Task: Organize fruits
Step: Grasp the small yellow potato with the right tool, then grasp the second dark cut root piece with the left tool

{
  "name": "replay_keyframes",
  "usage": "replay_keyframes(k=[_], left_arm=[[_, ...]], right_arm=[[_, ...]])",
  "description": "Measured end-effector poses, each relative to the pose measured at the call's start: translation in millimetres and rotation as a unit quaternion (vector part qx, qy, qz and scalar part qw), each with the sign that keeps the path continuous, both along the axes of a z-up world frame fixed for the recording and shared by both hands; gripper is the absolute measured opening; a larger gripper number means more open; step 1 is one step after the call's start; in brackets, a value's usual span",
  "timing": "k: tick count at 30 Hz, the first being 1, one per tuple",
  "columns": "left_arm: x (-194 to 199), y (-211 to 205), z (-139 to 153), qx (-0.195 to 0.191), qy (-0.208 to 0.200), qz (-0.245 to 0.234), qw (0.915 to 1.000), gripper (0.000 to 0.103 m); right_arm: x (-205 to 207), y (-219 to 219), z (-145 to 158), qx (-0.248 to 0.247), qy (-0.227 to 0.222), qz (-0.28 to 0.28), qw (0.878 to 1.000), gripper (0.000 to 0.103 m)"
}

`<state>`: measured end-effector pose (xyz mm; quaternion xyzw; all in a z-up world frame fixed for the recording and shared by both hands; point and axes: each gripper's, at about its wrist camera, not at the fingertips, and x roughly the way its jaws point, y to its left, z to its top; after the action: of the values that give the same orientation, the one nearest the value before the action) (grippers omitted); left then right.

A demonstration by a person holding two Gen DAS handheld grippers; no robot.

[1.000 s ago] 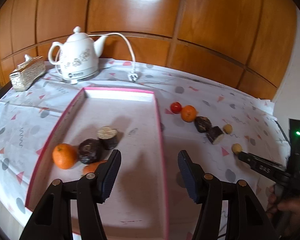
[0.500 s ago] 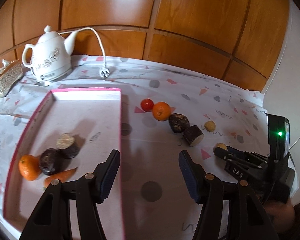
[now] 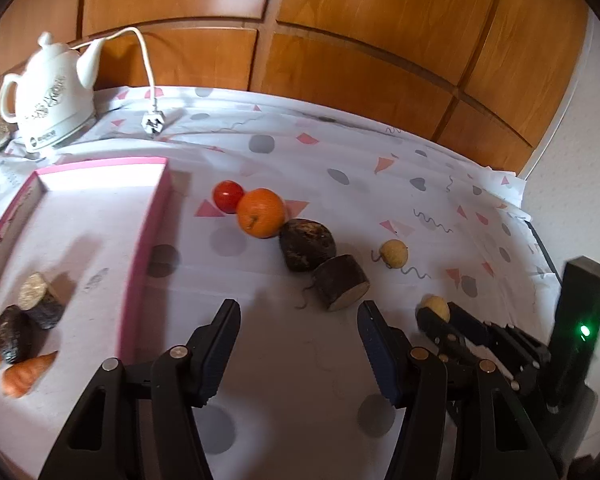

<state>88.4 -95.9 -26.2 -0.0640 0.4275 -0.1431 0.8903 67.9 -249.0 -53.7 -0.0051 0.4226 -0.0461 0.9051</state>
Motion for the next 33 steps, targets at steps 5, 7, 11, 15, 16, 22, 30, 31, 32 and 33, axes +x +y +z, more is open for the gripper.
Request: replay_keyframes(k=[5,7,11,15,16,22,30,31,32,33], left_arm=[[12.6,-17.8,-3.7,0.003,0.005,-0.01,0.9999,0.064],[17.6,-23.5,-6.2,0.002,0.01,-0.011,0.9999,0.065],[26.8,-32.6,-15.2,0.012,0.022,-0.01,0.9996,0.065],[33.2,-38.3,-25.1,0.022,0.032,-0.004,0.9992,0.064],[34.8,-39.7,-27.7,0.024,0.036,-0.004,0.9991,0.064],[36.4,-43.6,-30.0,0.023,0.023,-0.017,0.9993,0.042],[17.5,-29.7,-19.6,0.027,-0.009,-0.024,0.9993,0.041],[13.7,-26.5,-18.6,0.028,-0.013,-0.024,0.9992,0.041],[9.4,-22.9,-18.4,0.032,-0.016,-0.022,0.9991,0.041],[5.5,-18.4,-18.9,0.033,-0.018,-0.019,0.9991,0.041]], right_arm=[[0.6,-2.1,-0.7,0.013,-0.003,0.0,1.0,0.025],[0.5,-2.8,-1.1,0.016,-0.003,-0.001,1.0,0.025],[0.7,-3.7,-2.0,0.023,-0.003,0.0,1.0,0.025],[0.2,-4.4,-2.2,0.027,-0.004,0.0,1.0,0.026],[0.2,-4.4,-2.2,0.027,-0.004,0.0,1.0,0.026],[-0.3,-4.5,-2.3,0.026,-0.005,0.0,1.0,0.026],[0.0,-5.7,-3.3,0.032,-0.006,-0.001,0.999,0.026],[0.1,-5.8,-3.5,0.032,-0.005,-0.001,0.999,0.026],[0.3,-5.9,-3.6,0.033,-0.005,0.0,0.999,0.026],[0.1,-5.9,-3.6,0.034,-0.005,0.0,0.999,0.026]])
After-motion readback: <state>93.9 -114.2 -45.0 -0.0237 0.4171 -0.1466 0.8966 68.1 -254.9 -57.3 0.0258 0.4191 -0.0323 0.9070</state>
